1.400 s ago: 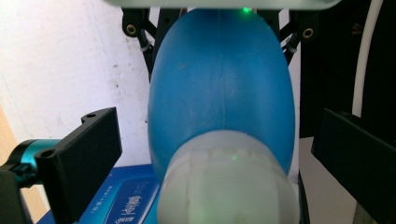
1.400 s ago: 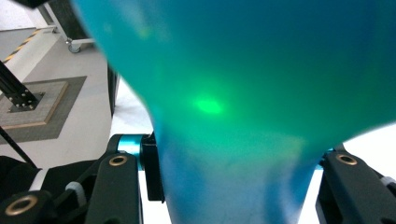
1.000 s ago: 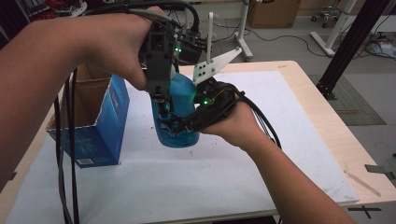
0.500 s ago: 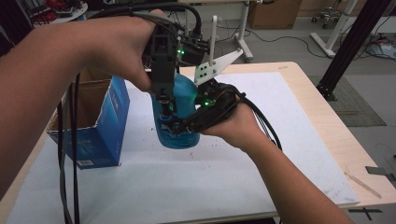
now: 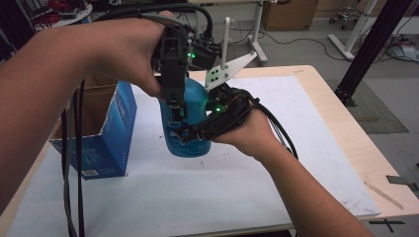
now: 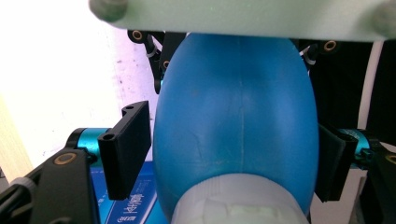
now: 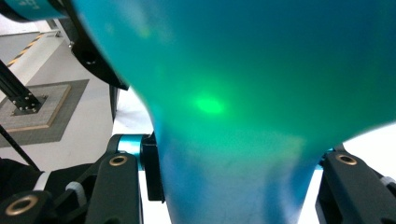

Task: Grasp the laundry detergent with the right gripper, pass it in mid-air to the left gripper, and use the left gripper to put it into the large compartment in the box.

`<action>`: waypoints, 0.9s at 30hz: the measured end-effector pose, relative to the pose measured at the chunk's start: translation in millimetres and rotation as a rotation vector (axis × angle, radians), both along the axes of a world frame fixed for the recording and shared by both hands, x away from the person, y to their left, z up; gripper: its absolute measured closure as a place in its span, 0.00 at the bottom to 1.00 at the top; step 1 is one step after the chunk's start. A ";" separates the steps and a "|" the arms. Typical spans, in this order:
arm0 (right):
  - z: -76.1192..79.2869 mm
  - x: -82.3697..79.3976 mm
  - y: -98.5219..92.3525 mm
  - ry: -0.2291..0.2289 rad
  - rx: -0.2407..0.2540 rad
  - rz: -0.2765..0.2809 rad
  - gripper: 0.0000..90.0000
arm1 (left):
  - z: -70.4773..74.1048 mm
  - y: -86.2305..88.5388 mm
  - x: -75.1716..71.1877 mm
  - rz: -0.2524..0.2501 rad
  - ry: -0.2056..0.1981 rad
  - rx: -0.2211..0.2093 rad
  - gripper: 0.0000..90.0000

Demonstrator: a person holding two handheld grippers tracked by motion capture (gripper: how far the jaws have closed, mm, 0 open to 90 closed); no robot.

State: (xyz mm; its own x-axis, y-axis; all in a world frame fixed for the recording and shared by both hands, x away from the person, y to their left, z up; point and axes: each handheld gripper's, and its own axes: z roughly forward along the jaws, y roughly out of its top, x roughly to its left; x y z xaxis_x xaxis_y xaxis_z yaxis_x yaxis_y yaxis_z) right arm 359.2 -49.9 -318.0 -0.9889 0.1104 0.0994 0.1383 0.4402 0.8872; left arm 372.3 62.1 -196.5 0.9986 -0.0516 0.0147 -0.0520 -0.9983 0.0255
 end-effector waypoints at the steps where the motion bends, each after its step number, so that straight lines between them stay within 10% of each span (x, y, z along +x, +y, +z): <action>1: 0.0 0.0 0.0 0.000 0.000 0.000 0.51 | 0.1 0.0 0.1 0.002 0.005 0.000 0.30; 27: -0.7 -0.2 -0.5 0.002 0.022 0.015 0.51 | -1.7 -3.3 -3.3 0.025 0.013 0.014 0.44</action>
State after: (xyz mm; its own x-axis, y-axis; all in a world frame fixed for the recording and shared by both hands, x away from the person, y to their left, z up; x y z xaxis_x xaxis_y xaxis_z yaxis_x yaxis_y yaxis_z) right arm 359.0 -50.4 -318.7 -0.9902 0.0936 0.1035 0.1336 0.4227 0.8964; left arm 369.0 58.9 -198.2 0.9997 -0.0264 0.0011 -0.0264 -0.9996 0.0115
